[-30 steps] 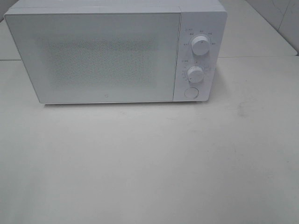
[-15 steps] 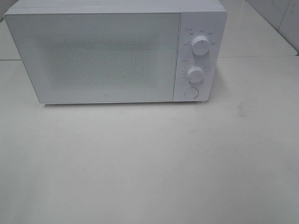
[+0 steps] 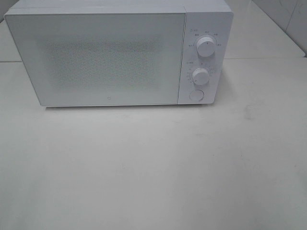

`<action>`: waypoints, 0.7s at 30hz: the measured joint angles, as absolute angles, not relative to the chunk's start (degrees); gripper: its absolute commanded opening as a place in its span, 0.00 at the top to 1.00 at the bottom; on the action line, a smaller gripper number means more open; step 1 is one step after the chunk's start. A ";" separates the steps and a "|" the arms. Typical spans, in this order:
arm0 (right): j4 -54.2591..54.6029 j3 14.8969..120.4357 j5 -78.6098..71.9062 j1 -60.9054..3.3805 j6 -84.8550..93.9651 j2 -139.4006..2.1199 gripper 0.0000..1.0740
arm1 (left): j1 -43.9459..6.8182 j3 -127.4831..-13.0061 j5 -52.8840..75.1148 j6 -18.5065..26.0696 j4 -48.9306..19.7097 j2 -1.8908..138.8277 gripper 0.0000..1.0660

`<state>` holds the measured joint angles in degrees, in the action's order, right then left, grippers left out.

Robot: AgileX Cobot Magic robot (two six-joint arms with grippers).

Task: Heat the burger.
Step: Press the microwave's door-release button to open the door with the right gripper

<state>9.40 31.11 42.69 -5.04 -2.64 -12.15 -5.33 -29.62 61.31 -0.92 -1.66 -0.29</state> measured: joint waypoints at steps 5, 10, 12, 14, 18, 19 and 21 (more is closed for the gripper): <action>9.45 31.11 35.87 -5.04 -1.43 -17.25 0.29 | -5.33 -29.62 61.31 -0.92 -1.66 -0.29 0.06; 9.45 31.11 31.17 -5.04 -1.09 -22.86 0.29 | -5.33 -29.62 61.31 -0.92 -1.66 -0.29 0.06; 9.45 31.11 28.82 -5.04 -0.92 -26.64 0.29 | -5.33 -29.62 61.31 -0.92 -1.66 -0.29 0.06; 9.45 31.11 27.22 -5.04 -0.92 -28.99 0.29 | -5.33 -29.62 61.31 -0.92 -1.66 -0.29 0.06; 9.45 31.11 24.87 -5.04 -0.92 -32.49 0.29 | -5.33 -29.62 61.31 -0.92 -1.66 -0.29 0.06; 9.45 31.11 23.15 -5.04 -0.92 -35.12 0.29 | -5.33 -29.62 61.31 -0.92 -1.66 -0.29 0.06; 9.45 31.11 22.40 -5.04 -0.86 -36.38 0.29 | -5.33 -29.62 61.31 -0.92 -1.66 -0.29 0.06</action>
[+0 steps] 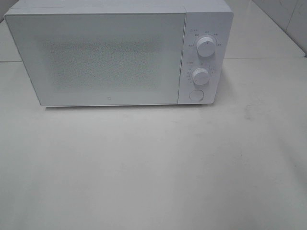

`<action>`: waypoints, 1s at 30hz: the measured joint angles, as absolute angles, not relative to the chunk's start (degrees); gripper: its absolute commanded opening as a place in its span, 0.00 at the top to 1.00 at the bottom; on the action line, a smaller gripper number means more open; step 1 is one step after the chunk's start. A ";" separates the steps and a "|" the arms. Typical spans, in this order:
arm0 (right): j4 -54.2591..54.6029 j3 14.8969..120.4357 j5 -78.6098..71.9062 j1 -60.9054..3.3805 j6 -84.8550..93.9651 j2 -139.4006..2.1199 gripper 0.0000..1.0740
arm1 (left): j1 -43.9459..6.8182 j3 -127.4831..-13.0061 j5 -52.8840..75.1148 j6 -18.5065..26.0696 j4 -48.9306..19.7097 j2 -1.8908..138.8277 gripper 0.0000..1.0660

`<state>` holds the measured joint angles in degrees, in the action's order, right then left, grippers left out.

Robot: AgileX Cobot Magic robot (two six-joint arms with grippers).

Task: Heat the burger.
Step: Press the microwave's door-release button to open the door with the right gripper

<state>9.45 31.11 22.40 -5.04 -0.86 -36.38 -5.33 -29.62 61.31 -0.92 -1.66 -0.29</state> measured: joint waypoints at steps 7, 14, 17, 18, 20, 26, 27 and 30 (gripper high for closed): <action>9.45 25.44 7.05 -5.04 -0.86 -43.37 0.29 | -5.33 -29.62 61.31 -0.92 -1.66 -0.29 0.06; 9.45 19.37 -7.79 -5.04 -0.80 -46.70 0.30 | -5.33 -29.62 61.31 -0.86 -1.66 -0.29 0.06; 9.45 16.96 -15.13 -5.04 -0.80 -48.64 0.30 | -5.33 -29.62 61.31 -0.80 -1.66 -0.29 0.06; 9.45 15.64 -19.19 -5.04 -0.74 -50.08 0.30 | -5.33 -29.62 61.31 -0.80 -1.66 -0.29 0.06; 9.45 15.01 -21.08 -5.04 -0.74 -50.76 0.30 | -5.33 -29.62 61.31 -0.74 -1.66 -0.29 0.06; 11.75 10.54 -35.35 -5.79 -0.69 -58.38 0.30 | -5.33 -29.62 61.31 -0.74 -1.66 -0.29 0.06; 12.26 10.31 -36.61 -6.59 -0.57 -59.36 0.30 | -5.33 -29.62 61.31 -0.74 -1.66 -0.29 0.06; 14.21 9.17 -40.85 -9.91 0.86 -63.25 0.30 | -5.33 -29.62 61.31 -0.74 -1.66 -0.29 0.06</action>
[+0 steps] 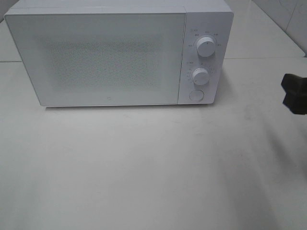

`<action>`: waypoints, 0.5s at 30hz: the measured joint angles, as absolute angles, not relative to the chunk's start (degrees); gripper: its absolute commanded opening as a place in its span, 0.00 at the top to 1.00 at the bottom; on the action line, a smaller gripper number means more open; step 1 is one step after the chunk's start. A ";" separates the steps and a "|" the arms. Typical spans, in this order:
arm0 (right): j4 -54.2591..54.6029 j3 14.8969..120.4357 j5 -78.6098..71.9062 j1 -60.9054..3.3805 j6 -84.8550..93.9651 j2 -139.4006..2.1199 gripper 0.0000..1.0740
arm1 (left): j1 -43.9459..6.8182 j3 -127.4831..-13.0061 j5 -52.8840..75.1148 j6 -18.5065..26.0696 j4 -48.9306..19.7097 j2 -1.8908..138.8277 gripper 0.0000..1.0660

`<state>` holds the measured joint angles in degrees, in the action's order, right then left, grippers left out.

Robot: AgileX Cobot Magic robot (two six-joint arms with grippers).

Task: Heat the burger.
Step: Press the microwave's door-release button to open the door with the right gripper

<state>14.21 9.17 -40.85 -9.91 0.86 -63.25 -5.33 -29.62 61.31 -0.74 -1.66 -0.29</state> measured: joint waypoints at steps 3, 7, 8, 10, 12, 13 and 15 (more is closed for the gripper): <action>17.76 8.25 -45.09 -14.09 3.04 -67.90 0.30 | -5.33 -29.62 61.31 -0.74 -1.66 -0.29 0.06; 23.15 7.79 -50.42 -20.17 6.02 -73.51 0.30 | -5.33 -29.62 61.31 -0.74 -1.66 -0.29 0.06; 24.58 7.79 -51.97 -21.77 6.65 -74.94 0.30 | -5.33 -29.62 61.31 -0.74 -1.66 -0.29 0.06; 27.22 7.73 -54.95 -24.75 7.56 -77.64 0.30 | -5.33 -29.62 61.31 -0.74 -1.66 -0.29 0.06; 31.11 7.73 -58.38 -29.68 7.68 -80.96 0.30 | -5.33 -29.62 61.31 -0.74 -1.66 -0.29 0.06; 31.11 7.73 -58.38 -29.68 7.68 -80.96 0.30 | -5.33 -29.62 61.31 -0.74 -1.66 -0.29 0.06; 33.63 7.85 -59.82 -32.54 7.91 -82.91 0.30 | -5.33 -29.62 61.31 -0.74 -1.66 -0.29 0.06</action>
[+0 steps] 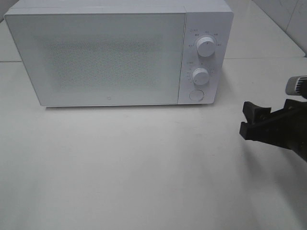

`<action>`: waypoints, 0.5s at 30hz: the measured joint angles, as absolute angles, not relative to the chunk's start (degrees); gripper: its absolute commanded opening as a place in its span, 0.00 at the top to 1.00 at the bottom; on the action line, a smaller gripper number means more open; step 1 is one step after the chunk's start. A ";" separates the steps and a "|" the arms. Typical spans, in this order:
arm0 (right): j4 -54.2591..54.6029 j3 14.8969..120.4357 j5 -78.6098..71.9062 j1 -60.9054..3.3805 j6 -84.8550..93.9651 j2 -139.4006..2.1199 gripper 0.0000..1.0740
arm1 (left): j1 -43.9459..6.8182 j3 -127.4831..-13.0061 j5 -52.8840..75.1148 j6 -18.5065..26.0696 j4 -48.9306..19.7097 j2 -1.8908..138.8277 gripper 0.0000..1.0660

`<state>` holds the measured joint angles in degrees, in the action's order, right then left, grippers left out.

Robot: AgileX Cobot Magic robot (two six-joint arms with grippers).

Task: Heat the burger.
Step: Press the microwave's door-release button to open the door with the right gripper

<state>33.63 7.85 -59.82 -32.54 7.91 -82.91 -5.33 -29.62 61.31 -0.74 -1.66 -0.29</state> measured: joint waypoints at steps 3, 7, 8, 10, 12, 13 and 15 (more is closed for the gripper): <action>37.18 8.82 -61.31 -36.50 9.68 -85.54 0.30 | -5.33 -29.62 61.31 -0.74 -1.66 -0.29 0.06; 42.46 11.29 -63.54 -42.17 12.55 -89.44 0.30 | -5.33 -29.62 61.31 -0.74 -1.66 -0.29 0.06; 42.46 11.29 -63.54 -42.17 12.55 -89.44 0.30 | -5.33 -29.62 61.31 -0.74 -1.66 -0.29 0.06; 44.75 12.95 -64.00 -44.35 13.46 -91.04 0.30 | -5.33 -29.62 61.31 -0.74 -1.66 -0.29 0.06; 45.38 13.41 -64.06 -44.86 13.69 -91.62 0.30 | -5.33 -29.62 61.31 -0.74 -1.66 -0.29 0.06; 46.01 14.27 -64.11 -45.95 13.81 -92.42 0.30 | -5.33 -29.62 61.31 -0.74 -1.66 -0.29 0.06; 46.29 15.13 -64.11 -46.52 14.15 -93.22 0.30 | -5.33 -29.62 61.31 -0.74 -1.66 -0.29 0.06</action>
<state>46.29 15.13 -64.11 -46.52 14.15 -93.22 -5.33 -29.62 61.31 -0.74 -1.66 -0.29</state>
